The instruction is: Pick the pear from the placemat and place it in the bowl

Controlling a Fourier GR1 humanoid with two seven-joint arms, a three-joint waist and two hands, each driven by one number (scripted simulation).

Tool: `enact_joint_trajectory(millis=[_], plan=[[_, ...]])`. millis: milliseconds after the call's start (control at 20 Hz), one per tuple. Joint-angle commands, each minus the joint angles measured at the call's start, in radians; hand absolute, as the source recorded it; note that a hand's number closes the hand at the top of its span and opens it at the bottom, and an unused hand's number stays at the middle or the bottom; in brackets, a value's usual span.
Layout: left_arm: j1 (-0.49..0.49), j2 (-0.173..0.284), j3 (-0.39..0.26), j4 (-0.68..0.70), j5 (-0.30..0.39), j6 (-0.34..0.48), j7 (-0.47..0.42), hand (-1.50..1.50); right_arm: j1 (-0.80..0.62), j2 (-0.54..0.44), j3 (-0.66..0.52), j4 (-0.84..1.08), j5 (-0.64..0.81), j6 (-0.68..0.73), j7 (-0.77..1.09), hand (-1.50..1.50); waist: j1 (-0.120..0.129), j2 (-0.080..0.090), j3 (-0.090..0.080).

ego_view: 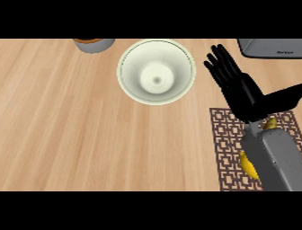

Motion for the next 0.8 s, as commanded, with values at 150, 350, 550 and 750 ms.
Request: enact_joint_trajectory(millis=[150, 350, 550, 750], plan=[[-0.031, -0.061, -0.087, -0.112, -0.030, 0.015, 0.126, 0.00, 0.133, -0.293, -0.194, 0.109, -0.152, 0.383, -0.081, 1.50, -0.044, -0.004, -0.002], [-0.002, -0.100, -0.098, -0.089, 0.015, -0.020, 0.124, 0.00, 0.159, -0.463, -0.350, 0.223, 0.085, 0.107, -0.145, 1.50, -0.111, 0.014, -0.005], [-0.032, -0.134, -0.162, -0.152, -0.009, -0.010, 0.206, 0.00, 0.293, -0.456, -0.412, 0.393, 0.056, 0.362, -0.538, -1.50, -0.039, 0.002, 0.001], [-0.073, -0.125, -0.160, -0.177, -0.015, -0.011, 0.259, 0.00, 0.298, -0.624, -0.392, 0.446, 0.214, 0.462, -0.712, -1.50, -0.023, -0.002, -0.003]])
